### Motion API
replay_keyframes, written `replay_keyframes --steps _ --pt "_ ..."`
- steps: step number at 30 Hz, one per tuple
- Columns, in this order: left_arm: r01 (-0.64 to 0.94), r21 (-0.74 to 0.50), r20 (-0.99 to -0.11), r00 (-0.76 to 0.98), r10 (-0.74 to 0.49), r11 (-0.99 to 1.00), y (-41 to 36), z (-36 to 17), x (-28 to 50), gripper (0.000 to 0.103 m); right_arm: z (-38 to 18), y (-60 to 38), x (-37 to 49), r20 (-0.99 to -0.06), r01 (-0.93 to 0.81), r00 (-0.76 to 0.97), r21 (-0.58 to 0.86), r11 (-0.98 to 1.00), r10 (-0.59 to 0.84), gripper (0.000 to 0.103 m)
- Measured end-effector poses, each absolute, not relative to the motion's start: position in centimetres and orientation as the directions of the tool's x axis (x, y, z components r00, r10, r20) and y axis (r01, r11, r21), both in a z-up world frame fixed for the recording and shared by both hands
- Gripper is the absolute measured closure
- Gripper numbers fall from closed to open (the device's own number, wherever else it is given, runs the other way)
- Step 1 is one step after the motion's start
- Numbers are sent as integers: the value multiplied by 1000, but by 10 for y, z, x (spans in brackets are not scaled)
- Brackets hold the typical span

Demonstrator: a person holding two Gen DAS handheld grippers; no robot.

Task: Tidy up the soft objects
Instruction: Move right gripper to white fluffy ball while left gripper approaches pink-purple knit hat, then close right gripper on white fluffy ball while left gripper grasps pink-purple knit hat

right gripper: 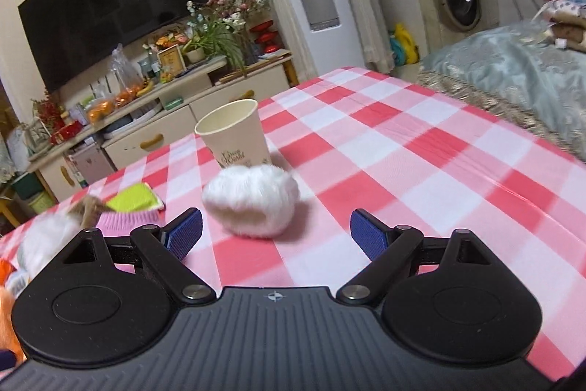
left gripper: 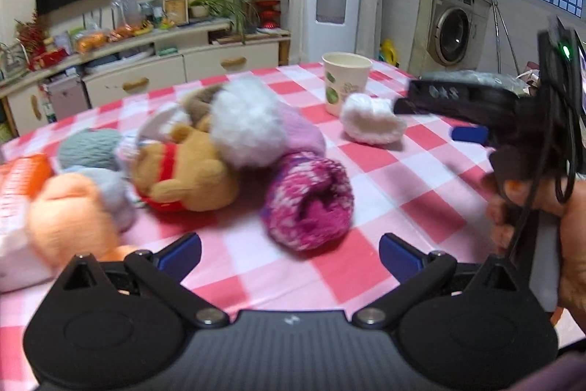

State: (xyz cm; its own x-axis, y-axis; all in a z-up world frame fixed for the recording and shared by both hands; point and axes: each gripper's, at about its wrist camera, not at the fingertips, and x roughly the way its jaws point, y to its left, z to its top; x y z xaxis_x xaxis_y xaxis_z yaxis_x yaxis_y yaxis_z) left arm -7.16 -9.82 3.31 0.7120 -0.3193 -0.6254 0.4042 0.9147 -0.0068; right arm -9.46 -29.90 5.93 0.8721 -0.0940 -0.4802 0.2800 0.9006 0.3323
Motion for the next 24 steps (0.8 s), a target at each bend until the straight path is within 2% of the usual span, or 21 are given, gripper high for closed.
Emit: replay_keyframes --steps 6,14,17,19,20,22,24 --pt "406 -51 -650 680 -339 912 -123 18 -42 1 61 -291 -67 -480 227 875 307 924 -55 0" --pt "364 -107 -662 668 -340 925 -134 7 -10 2 54 -299 -30 -532 195 846 269 943 -23 0" --pt "353 -127 -664 664 -344 927 -133 6 -4 9 56 -304 -13 -535 199 844 251 947 -36 0" --pt "345 -139 -672 656 -344 928 -132 5 -1 19 58 -304 -13 -533 200 845 241 950 -42 0" --pt "342 -144 -677 650 -345 929 -131 4 1 20 59 -304 -12 -534 199 844 239 951 -43 0" --pt "338 -156 -685 640 -348 928 -130 3 3 27 62 -304 -14 -537 204 842 235 950 -48 14" --pt "344 -158 -681 641 -354 926 -127 4 2 33 64 -307 -11 -535 202 843 234 951 -47 20"
